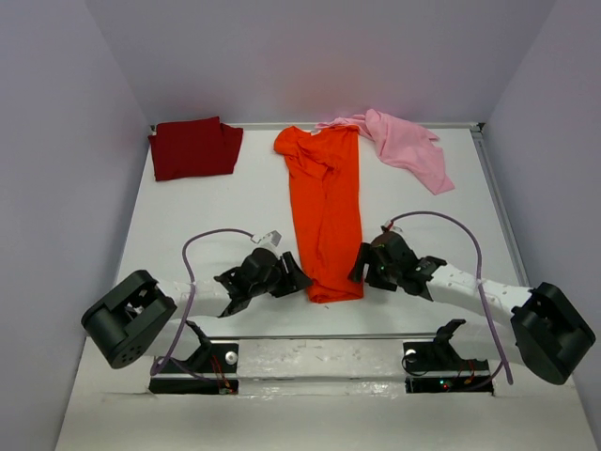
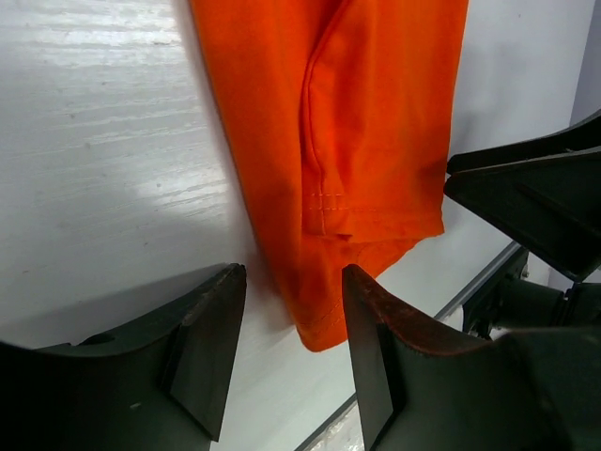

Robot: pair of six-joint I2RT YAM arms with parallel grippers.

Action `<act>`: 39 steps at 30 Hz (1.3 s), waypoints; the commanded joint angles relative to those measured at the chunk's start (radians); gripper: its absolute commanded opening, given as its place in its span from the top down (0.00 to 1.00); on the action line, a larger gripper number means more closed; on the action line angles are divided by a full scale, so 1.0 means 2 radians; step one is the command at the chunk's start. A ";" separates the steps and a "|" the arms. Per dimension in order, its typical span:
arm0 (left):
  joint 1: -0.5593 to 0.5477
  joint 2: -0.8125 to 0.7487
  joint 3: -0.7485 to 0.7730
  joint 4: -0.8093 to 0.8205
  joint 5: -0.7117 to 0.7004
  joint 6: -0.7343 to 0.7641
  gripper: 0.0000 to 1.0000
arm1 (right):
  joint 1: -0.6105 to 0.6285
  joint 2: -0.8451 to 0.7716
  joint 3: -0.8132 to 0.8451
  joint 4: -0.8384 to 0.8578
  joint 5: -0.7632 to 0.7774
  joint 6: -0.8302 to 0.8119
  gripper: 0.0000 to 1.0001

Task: Fold and stack the t-shirts
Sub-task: Fold the tshirt

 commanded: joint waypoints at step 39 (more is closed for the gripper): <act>-0.046 0.022 -0.013 0.044 -0.020 -0.015 1.00 | 0.087 -0.034 -0.053 -0.018 -0.013 0.060 1.00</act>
